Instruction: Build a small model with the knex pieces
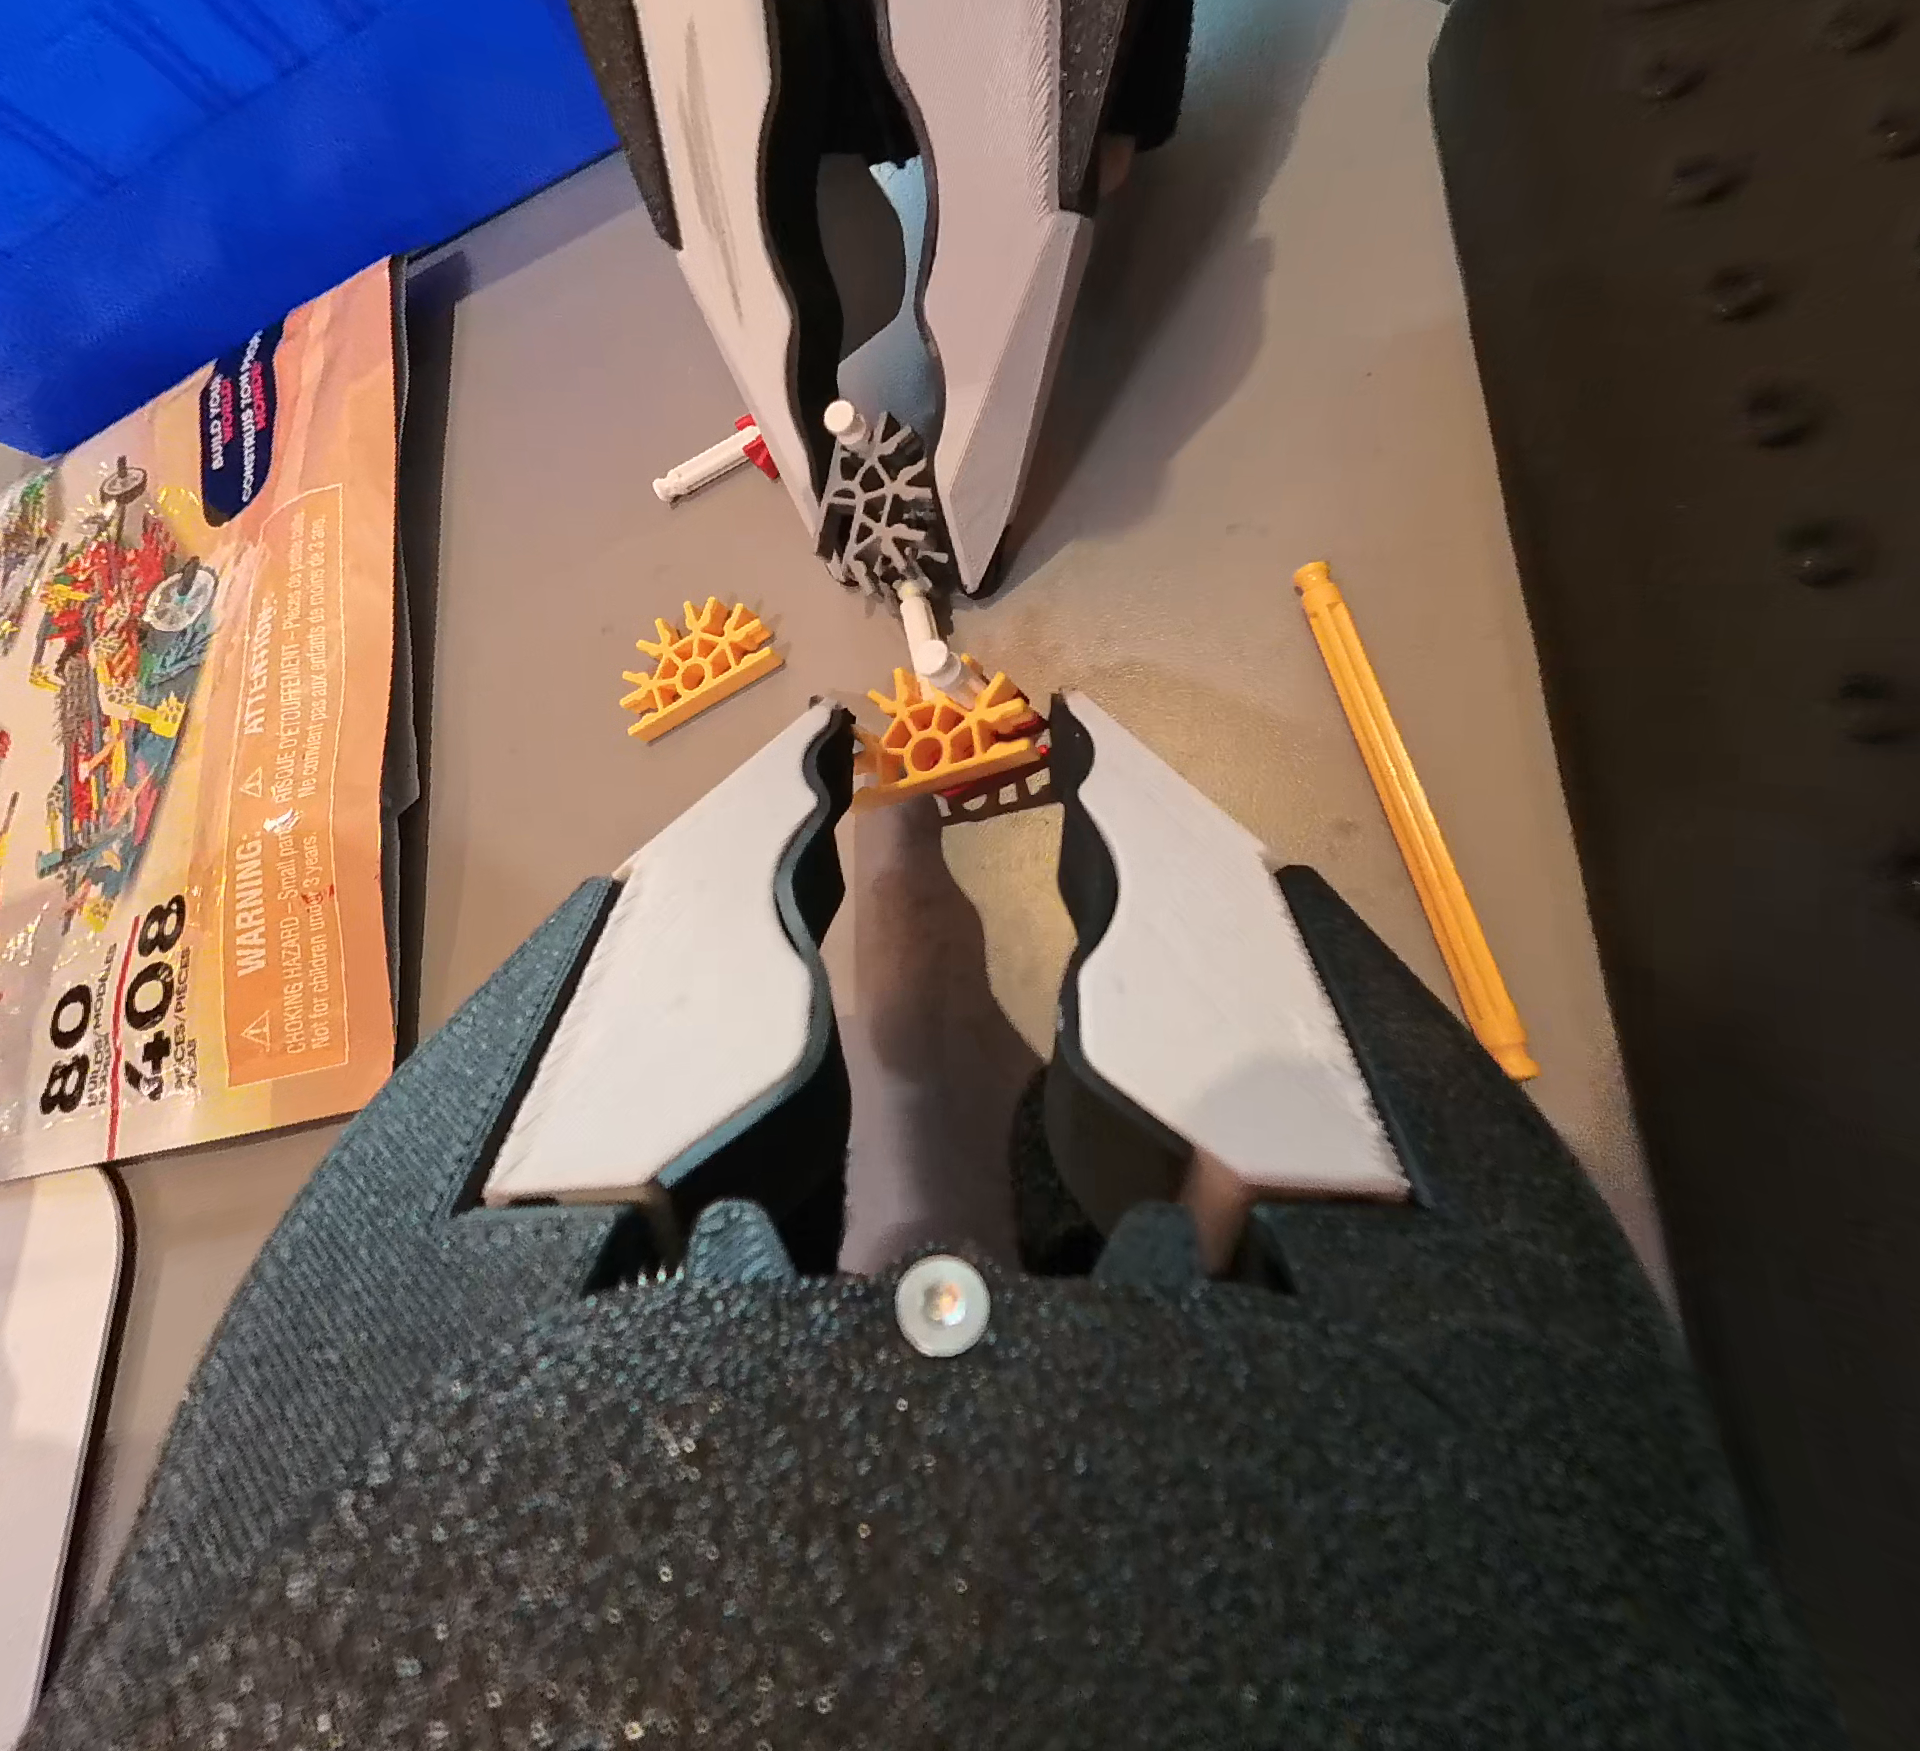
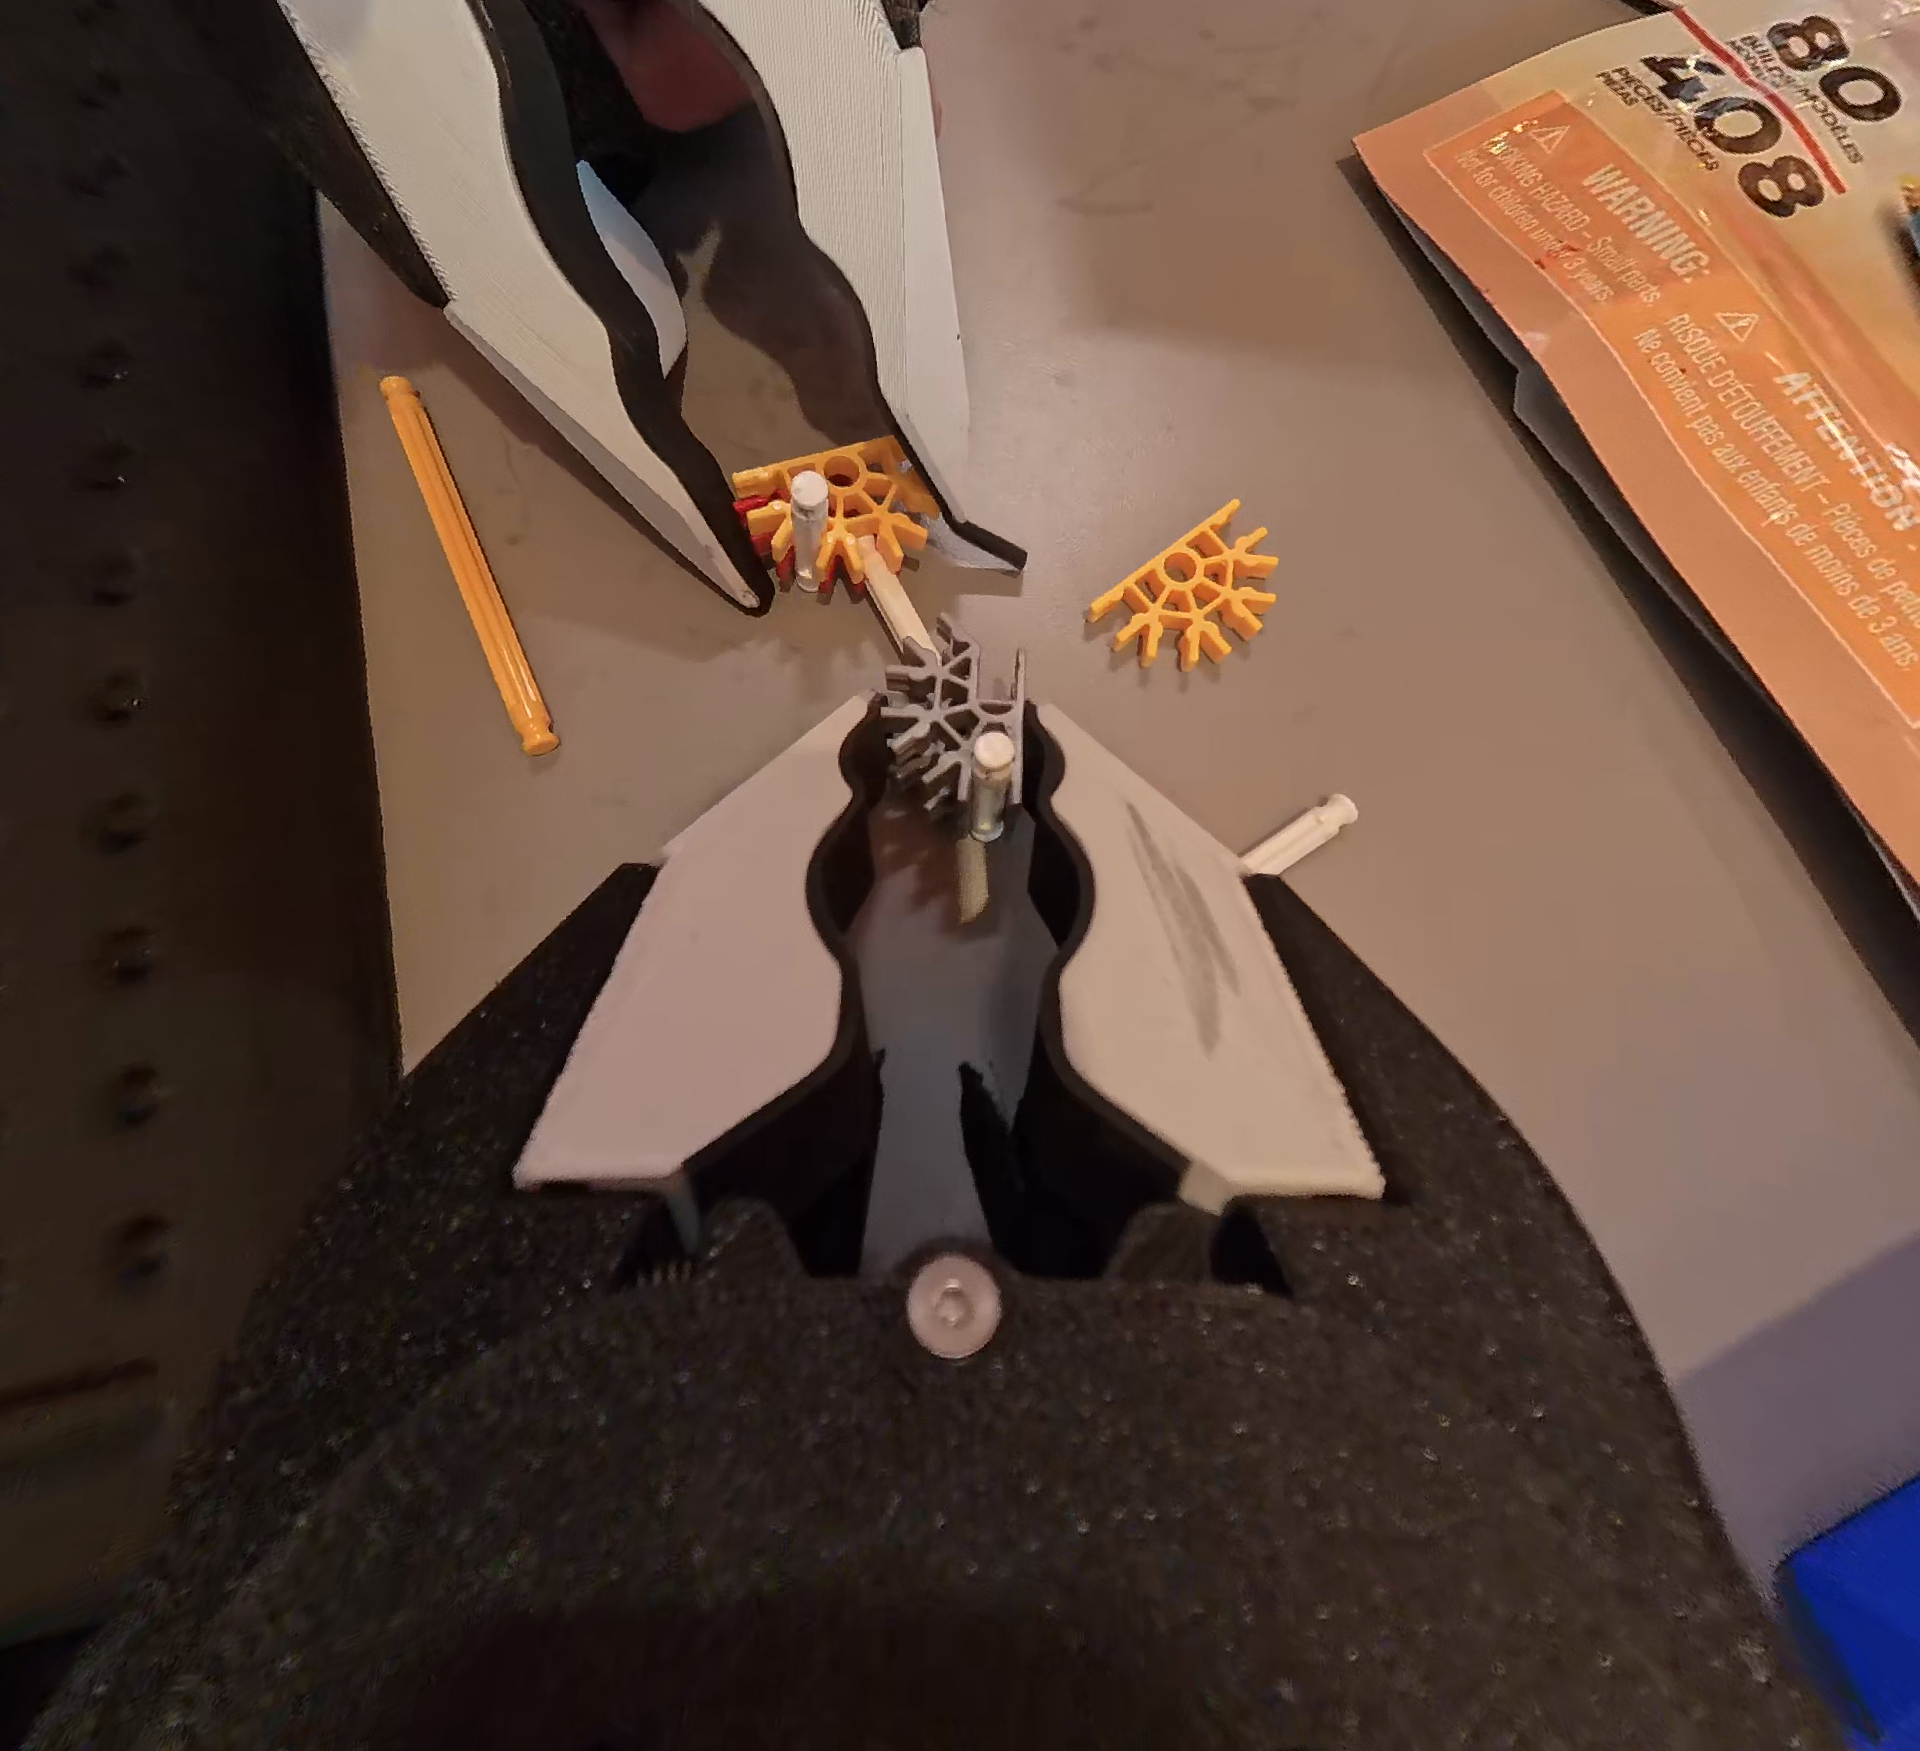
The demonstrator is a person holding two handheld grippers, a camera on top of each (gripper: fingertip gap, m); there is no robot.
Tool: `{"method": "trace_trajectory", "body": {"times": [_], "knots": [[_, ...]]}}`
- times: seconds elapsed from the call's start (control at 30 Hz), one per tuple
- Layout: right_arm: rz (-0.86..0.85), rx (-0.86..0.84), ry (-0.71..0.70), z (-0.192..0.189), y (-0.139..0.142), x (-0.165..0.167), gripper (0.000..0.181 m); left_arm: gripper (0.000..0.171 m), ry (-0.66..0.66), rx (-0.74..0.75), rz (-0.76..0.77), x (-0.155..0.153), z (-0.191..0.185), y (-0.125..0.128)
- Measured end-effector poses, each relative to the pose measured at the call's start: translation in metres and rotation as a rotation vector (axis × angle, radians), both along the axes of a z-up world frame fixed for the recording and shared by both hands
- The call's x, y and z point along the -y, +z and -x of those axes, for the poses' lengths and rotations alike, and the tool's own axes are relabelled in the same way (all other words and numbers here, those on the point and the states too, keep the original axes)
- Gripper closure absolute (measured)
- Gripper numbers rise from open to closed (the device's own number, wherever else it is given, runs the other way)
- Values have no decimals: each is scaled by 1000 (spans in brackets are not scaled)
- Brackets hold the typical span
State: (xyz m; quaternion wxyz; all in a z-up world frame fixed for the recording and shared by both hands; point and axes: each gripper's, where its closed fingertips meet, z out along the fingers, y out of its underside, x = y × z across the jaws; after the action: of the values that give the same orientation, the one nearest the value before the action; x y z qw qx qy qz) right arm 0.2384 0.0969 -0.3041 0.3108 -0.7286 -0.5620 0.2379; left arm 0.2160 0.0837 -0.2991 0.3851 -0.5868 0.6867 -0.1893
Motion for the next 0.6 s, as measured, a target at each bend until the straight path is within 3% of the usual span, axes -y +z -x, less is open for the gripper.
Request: {"method": "trace_trajectory", "body": {"times": [0.3, 0.43, 0.6], "knots": [[-12, 0, -20, -1, -1, 0, 157, 134, 53, 17, 12, -4, 6, 6], [-10, 0, -20, -1, 0, 0, 157, 127, 78, 18, 3, -10, 13, 14], [-11, 3, -25, -1, -1, 0, 157, 132, 75, 9, 137, -12, 17, 12]]}}
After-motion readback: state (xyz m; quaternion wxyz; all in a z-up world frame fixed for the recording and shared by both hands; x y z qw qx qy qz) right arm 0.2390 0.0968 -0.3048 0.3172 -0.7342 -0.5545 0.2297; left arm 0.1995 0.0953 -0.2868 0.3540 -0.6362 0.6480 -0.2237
